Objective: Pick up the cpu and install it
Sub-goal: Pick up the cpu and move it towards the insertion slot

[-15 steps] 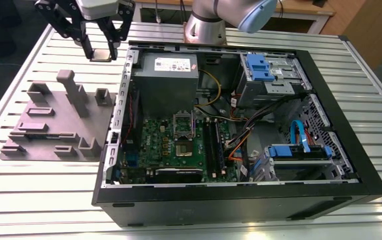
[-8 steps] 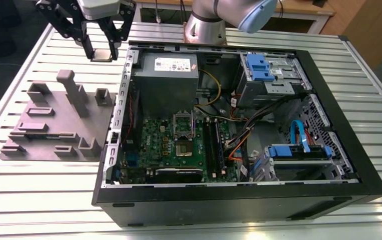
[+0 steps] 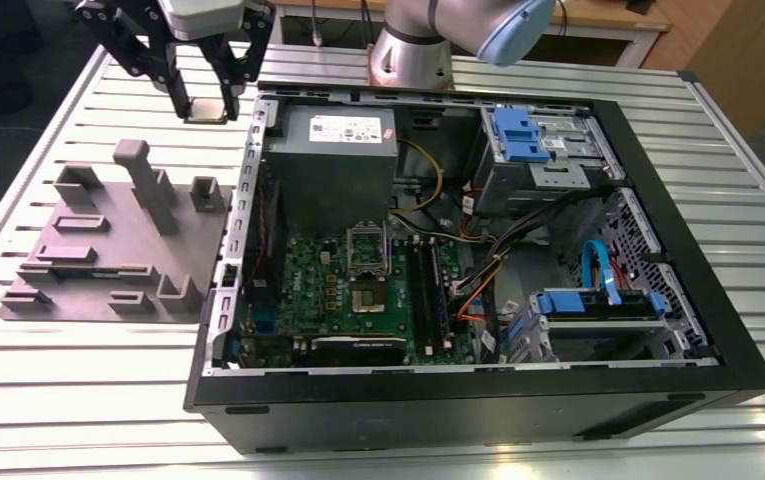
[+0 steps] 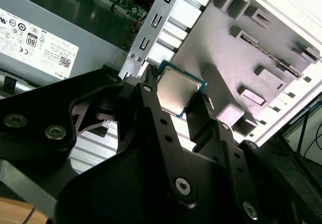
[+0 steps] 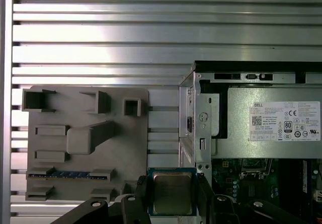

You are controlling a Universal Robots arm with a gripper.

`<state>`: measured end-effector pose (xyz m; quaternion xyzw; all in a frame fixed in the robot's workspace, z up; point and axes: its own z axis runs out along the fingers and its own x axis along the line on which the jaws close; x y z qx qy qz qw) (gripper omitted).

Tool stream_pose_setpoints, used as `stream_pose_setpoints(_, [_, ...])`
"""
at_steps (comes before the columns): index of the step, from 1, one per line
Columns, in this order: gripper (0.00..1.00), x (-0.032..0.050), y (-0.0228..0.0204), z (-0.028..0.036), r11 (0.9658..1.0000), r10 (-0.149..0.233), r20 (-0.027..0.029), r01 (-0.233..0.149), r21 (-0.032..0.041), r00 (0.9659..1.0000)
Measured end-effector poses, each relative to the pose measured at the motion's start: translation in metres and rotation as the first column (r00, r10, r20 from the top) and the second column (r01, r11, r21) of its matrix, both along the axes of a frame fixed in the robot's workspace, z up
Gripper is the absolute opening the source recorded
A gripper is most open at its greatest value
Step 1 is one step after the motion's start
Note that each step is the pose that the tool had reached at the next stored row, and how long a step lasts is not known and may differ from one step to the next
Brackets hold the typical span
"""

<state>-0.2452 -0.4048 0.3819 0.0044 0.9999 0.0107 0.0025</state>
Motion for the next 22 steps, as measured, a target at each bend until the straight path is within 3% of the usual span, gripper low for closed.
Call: stream_pose_setpoints(22, [0.47,0.0060,0.0000,0.0000,1.0000,0.000,-0.0001,0.000,-0.0001,1.0000])
